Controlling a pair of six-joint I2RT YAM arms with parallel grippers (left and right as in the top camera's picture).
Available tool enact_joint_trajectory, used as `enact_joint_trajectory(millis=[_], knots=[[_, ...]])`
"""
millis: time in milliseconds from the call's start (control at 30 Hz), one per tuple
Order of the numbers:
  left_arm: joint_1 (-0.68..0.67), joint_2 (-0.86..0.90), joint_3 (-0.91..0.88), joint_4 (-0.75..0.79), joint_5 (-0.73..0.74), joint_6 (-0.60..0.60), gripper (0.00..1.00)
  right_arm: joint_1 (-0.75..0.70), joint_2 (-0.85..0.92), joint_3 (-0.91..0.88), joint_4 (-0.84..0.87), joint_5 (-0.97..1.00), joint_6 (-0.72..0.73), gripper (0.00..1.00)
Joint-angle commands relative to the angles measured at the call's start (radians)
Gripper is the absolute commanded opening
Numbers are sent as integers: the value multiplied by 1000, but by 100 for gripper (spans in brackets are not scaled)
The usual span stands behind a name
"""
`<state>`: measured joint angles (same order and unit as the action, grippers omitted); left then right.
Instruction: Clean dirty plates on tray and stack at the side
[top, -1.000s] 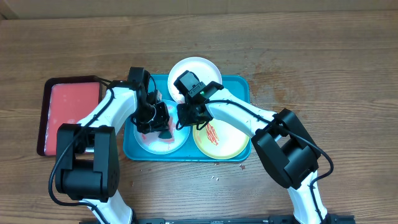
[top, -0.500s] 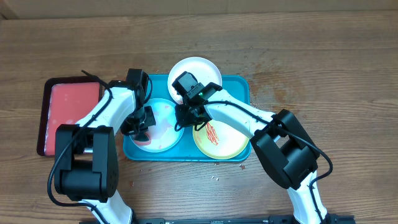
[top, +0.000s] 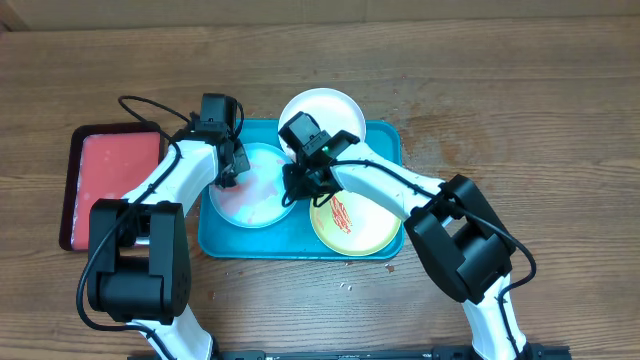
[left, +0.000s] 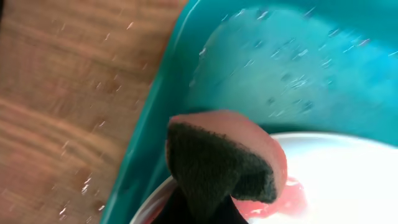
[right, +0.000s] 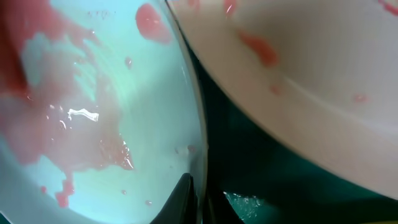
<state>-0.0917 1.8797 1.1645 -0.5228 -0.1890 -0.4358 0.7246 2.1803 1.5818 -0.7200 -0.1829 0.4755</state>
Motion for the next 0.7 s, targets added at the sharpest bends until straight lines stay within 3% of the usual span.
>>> enact_joint_trajectory(millis=[0, 167, 267, 367, 567, 667], knots=[[7, 14, 1, 52, 81, 13, 4, 6, 12, -10, -21, 18, -38, 4], [7, 14, 1, 11, 344, 76, 4, 6, 12, -10, -22, 18, -38, 4], [7, 14, 1, -70, 404, 78, 4, 6, 12, -10, -21, 18, -38, 4], [8, 14, 1, -154, 367, 119, 4, 6, 12, -10, -21, 18, -38, 4], [8, 14, 1, -269, 92, 132, 4, 6, 12, -10, -21, 18, -37, 4], [8, 14, 1, -298, 40, 139, 4, 6, 12, -10, -19, 18, -37, 4]])
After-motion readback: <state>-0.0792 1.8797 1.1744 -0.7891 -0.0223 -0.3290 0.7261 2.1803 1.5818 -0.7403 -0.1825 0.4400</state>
